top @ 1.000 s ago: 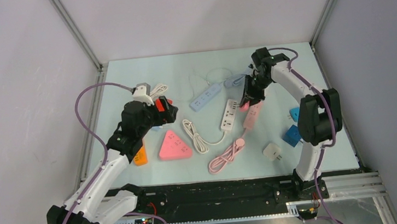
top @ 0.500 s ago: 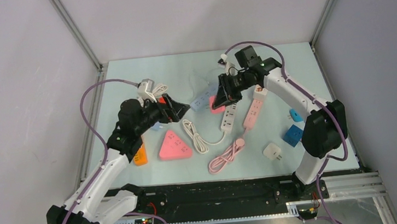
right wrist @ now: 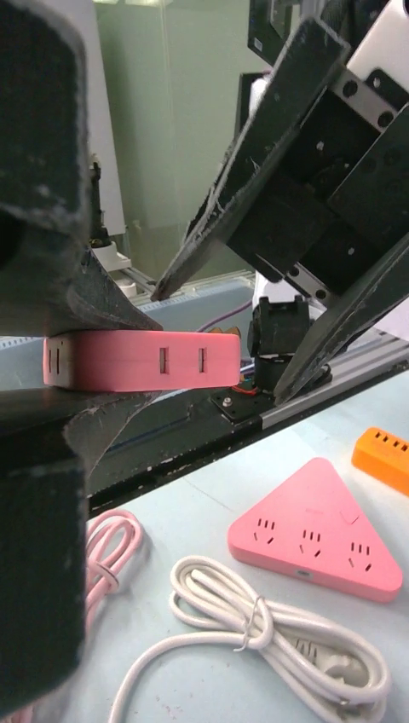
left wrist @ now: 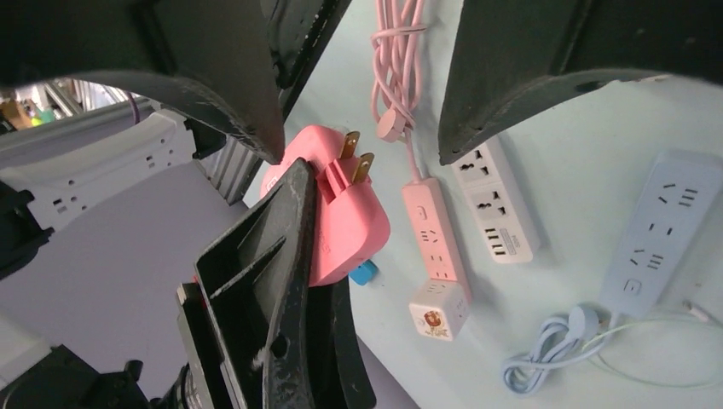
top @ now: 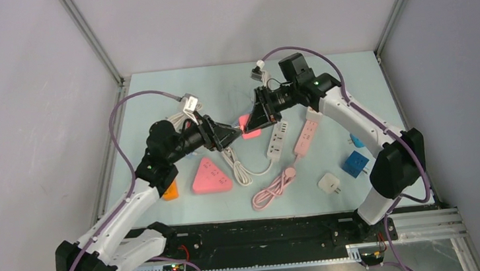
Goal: Insert the plug
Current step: Insert the plug into the socket.
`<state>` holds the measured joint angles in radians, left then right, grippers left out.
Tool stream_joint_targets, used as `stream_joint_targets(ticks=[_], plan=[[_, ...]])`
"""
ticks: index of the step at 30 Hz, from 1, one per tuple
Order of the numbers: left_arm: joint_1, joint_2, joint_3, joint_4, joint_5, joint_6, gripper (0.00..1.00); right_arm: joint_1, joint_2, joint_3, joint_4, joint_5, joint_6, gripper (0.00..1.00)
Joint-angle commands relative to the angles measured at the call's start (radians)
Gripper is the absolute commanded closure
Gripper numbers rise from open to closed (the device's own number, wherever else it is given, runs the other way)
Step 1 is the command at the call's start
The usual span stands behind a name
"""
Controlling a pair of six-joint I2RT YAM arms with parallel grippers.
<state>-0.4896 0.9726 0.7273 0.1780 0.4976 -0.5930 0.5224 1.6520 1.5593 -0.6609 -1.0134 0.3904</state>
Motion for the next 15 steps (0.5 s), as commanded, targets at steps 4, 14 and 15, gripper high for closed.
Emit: stream_joint_targets(ticks=[4,14,15], plan=[[-0.007,-0.02,-0.027,0.077,0.036,0.037,0.41,0.001,-0.06,0.007,0.103,-0.111,0.058,1.0],[-0.004,-0.044,-0.049,0.081,0.001,0.061,0.78,0.0,-0.074,0.004,0.121,-0.163,0.055,1.0],[-0.004,-0.049,-0.052,0.082,0.001,0.062,0.8,0.001,-0.074,0.004,0.123,-0.163,0.056,1.0]])
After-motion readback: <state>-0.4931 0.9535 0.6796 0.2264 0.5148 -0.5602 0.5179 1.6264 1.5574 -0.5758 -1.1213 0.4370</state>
